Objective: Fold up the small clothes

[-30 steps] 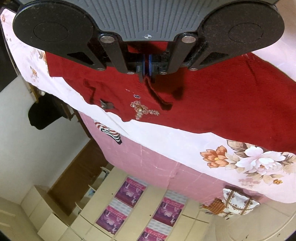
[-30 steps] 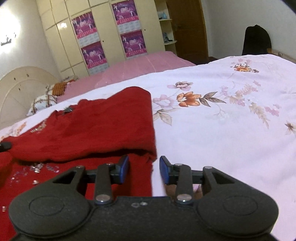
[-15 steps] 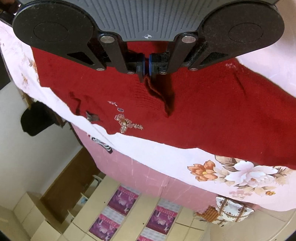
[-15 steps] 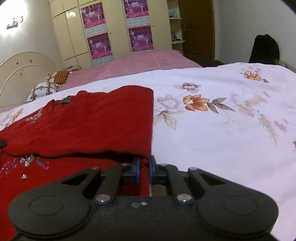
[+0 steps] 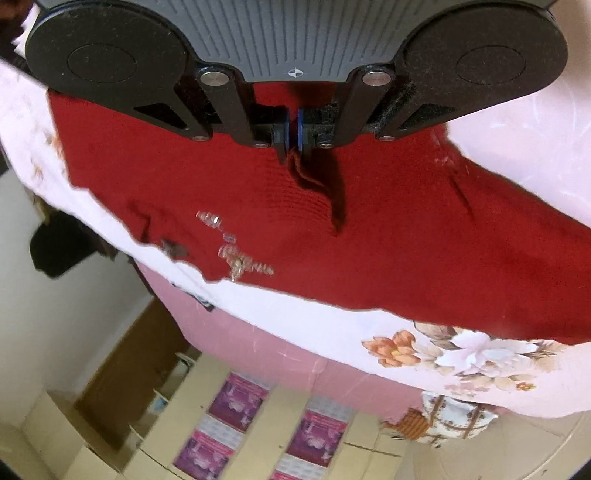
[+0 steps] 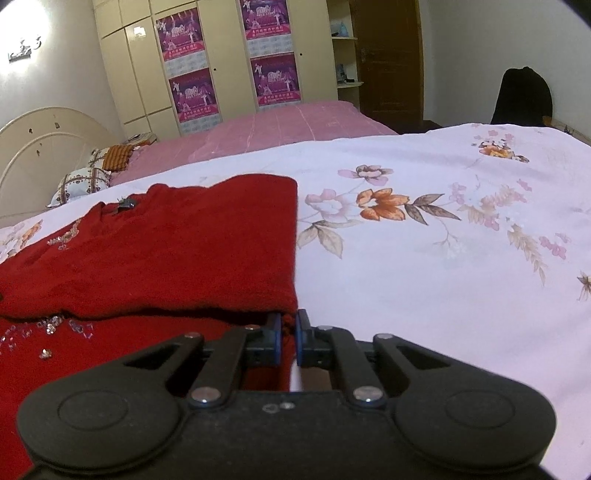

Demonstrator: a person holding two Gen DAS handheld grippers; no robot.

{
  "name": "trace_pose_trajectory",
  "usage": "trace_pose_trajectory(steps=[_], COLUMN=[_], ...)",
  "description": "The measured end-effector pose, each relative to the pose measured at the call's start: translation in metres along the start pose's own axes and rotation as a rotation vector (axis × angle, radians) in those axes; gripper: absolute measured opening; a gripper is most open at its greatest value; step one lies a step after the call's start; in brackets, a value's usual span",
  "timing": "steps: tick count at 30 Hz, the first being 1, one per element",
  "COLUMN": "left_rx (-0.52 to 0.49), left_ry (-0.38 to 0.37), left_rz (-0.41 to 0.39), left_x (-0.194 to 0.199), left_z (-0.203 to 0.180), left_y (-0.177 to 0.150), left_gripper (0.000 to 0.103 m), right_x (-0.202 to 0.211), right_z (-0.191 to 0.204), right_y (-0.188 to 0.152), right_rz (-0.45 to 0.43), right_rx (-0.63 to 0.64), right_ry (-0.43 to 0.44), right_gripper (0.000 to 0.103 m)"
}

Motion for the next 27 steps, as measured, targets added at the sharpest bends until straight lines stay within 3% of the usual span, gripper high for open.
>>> trace_pose_trajectory(steps=[1,2,3,5,7,9,11,14,16,17,21,24,27], left_rx=[-0.017,-0.055,-0.081,-0.100,-0.137,-0.170,-0.250,-0.376,-0.403,-0.405,-0.363,-0.364,-0.380], left_ry=[0.002,0.024,0.062,0.156,0.190,0.165,0.099,0.072,0.107,0.128,0.109,0.088,0.091], left_rz=[-0.009,-0.016,-0.031,-0.103,-0.178,-0.220,-0.199,-0.173,-0.089,-0.059,-0.125,-0.156,-0.140], left_x=[0.002,0.005,0.009,0.027,0.044,0.052,0.041,0.012,-0.012,-0.020,-0.007,-0.013,-0.036], left_z=[-0.001,-0.003,-0.004,0.000,-0.001,-0.014,-0.041,-0.078,-0.079,-0.075,-0.068,-0.078,-0.086], left_y=[-0.001,-0.002,-0.003,-0.002,0.001,0.007,0.008,-0.002,-0.011,-0.018,-0.011,0.005,0.018], left_gripper=[0.004,0.013,0.037,0.066,0.066,0.066,0.066,0.066,0.066,0.066,0.066,0.066,0.066], right_x=[0.000,0.000,0.000,0.002,0.012,0.030,0.036,0.019,0.002,-0.008,-0.004,0.002,-0.015], right_z=[0.001,0.001,0.001,-0.001,-0.007,-0.012,-0.011,0.005,0.019,0.023,0.025,0.016,0.014], right_y=[0.000,0.000,0.001,0.001,0.003,0.009,0.015,0.021,0.016,0.011,0.007,0.023,0.046], right_rz=[0.002,0.004,0.010,0.021,0.013,-0.045,-0.073,-0.041,0.005,0.050,0.046,-0.047,-0.119], right_rx=[0.003,0.007,0.014,0.022,0.013,0.003,0.006,0.043,0.098,0.133,0.192,0.137,0.105], right_ry=[-0.003,-0.006,-0.010,-0.004,0.009,0.039,0.059,0.066,0.046,0.006,-0.017,0.033,0.045], right_gripper=[0.009,0.011,0.015,0.021,0.023,0.021,0.018,0.014,0.010,0.009,0.010,0.021,0.018])
Point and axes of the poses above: each gripper's, at about its wrist camera, not at the fingertips, and x roughly against the way its jaws point, z to its left, y to its top, the point moved 4 cm from there along -x, roughly the way its jaws point, and after that the axes turned 1 degree about z, right-handed, at the moved point
